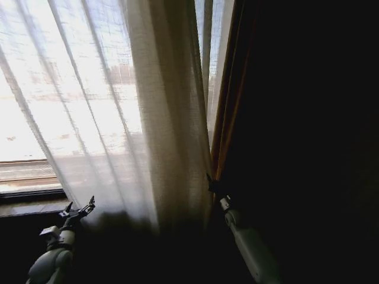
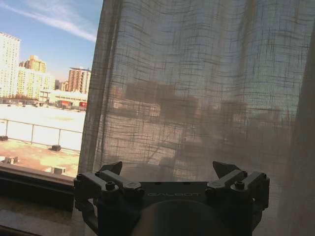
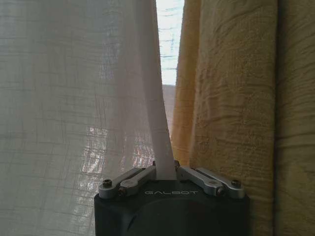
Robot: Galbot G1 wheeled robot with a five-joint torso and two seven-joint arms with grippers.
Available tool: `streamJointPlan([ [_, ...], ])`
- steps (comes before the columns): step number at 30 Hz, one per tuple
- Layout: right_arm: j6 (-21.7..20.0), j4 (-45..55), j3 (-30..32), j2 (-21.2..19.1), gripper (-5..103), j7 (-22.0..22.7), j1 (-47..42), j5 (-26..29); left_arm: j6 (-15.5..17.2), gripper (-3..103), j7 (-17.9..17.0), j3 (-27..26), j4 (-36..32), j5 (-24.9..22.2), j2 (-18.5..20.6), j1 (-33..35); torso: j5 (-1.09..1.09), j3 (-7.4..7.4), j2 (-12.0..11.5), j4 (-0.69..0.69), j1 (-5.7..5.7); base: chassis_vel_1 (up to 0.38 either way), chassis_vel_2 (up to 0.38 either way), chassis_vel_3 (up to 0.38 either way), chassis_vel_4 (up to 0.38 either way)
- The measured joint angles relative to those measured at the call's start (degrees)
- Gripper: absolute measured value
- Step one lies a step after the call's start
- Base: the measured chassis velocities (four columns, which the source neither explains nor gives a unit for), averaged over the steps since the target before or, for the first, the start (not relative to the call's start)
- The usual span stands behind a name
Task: Open the curtains by pulling them apart, changing their state from closed to fully open.
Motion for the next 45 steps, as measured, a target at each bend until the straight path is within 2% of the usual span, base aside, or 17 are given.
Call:
streamJointPlan([
  [1,0.00,0.00,0.00,0.00,0,0.00,0.00,0.00,0.00,100,0.00,0.00,0.00,0.00,0.00,0.00,0.00,0.00,0.00,0.00,0.00,0.068,0.023,-0.024,-0.007],
  [6,-1.73,-3.98,3.78,-1.47,0,6.58,2.63,-2.69,0.00,100,0.00,0.01,0.00,0.00,0.00,0.00,0.03,0.00,0.00,-0.06,0.00,0.000,0.000,0.000,0.000],
  [16,-4.39,-6.22,6.97,-3.92,0,12.37,4.90,-3.83,0.00,100,0.01,0.01,0.00,0.00,0.00,0.00,0.03,0.01,-0.01,-0.06,0.00,0.000,0.000,0.000,0.000],
  [17,-5.26,-6.43,7.53,-3.93,0,14.61,5.16,-5.51,0.00,100,0.01,0.00,0.00,0.00,0.00,0.00,0.03,0.01,-0.01,-0.05,0.01,0.000,0.000,0.000,0.000],
  [23,-5.63,-4.85,7.01,-3.85,0,15.30,4.24,-6.23,0.00,100,0.01,0.01,0.00,0.00,0.00,0.00,0.01,0.01,-0.01,-0.06,0.01,0.000,0.000,0.000,0.000],
  [26,-7.06,-1.55,5.64,-3.84,-3,14.86,2.40,-4.37,0.00,100,0.01,0.00,0.00,0.00,0.00,0.00,0.01,0.01,-0.01,-0.06,0.01,0.000,0.000,0.000,0.000],
  [28,-9.43,2.31,4.25,-3.89,1,13.96,0.13,-1.50,0.00,100,0.01,0.01,0.00,0.00,0.00,0.00,0.01,0.01,-0.01,-0.05,0.00,0.000,0.000,0.000,0.000],
  [29,-10.71,4.88,3.29,-3.94,12,12.81,-1.59,0.24,0.00,100,0.01,0.01,0.00,0.00,0.00,0.00,0.01,0.00,0.00,-0.05,0.00,0.000,0.000,0.000,0.000],
  [31,-11.02,6.32,2.67,-4.00,12,12.13,-2.77,0.85,0.00,100,0.01,0.01,0.00,0.00,0.00,0.00,0.01,0.01,-0.01,-0.05,0.00,0.000,0.000,0.000,0.000],
  [33,-11.06,8.34,1.61,-4.18,22,11.20,-4.82,1.35,0.00,100,0.01,0.00,0.00,0.00,0.00,0.00,0.01,0.00,-0.01,-0.04,0.00,0.000,0.000,0.000,0.000],
  [34,-10.67,9.25,0.87,-4.43,28,10.62,-6.10,1.78,0.00,100,0.01,0.01,0.00,0.00,0.00,0.00,0.01,0.00,-0.01,-0.05,-0.01,0.000,0.000,0.000,0.000],
  [37,-9.28,10.02,0.12,-4.84,33,9.52,-7.79,2.50,-0.01,100,0.01,0.00,0.00,0.00,0.00,0.00,0.01,0.00,-0.01,-0.05,-0.01,0.000,0.000,0.000,0.000],
  [39,-7.15,10.45,-0.41,-5.15,44,7.56,-9.34,3.68,0.00,100,0.01,0.01,0.00,0.00,0.00,0.00,0.01,0.00,-0.01,-0.06,-0.01,0.000,0.000,0.000,0.000],
  [40,-7.15,10.45,-0.41,-5.15,44,7.56,-9.34,3.68,0.00,100,0.01,0.01,0.00,0.00,0.00,0.00,0.01,0.00,-0.01,-0.06,-0.01,0.000,0.000,0.000,0.000],
  [43,-4.35,11.02,-0.52,-5.07,61,5.79,-10.93,4.69,0.00,100,0.01,0.01,0.00,0.00,0.00,0.00,0.01,0.00,-0.01,-0.05,-0.01,0.000,0.000,0.000,0.000],
  [44,-4.35,11.02,-0.52,-5.07,61,5.79,-10.93,4.69,0.00,100,0.01,0.01,0.00,0.00,0.00,0.00,0.01,0.00,-0.01,-0.05,-0.01,0.000,0.000,0.000,0.000],
  [45,-3.63,11.32,-0.38,-4.96,66,5.44,-11.44,4.84,0.00,100,0.01,0.01,0.00,0.00,0.00,0.00,0.02,0.00,-0.01,-0.05,-0.01,0.000,0.000,0.000,0.000],
])
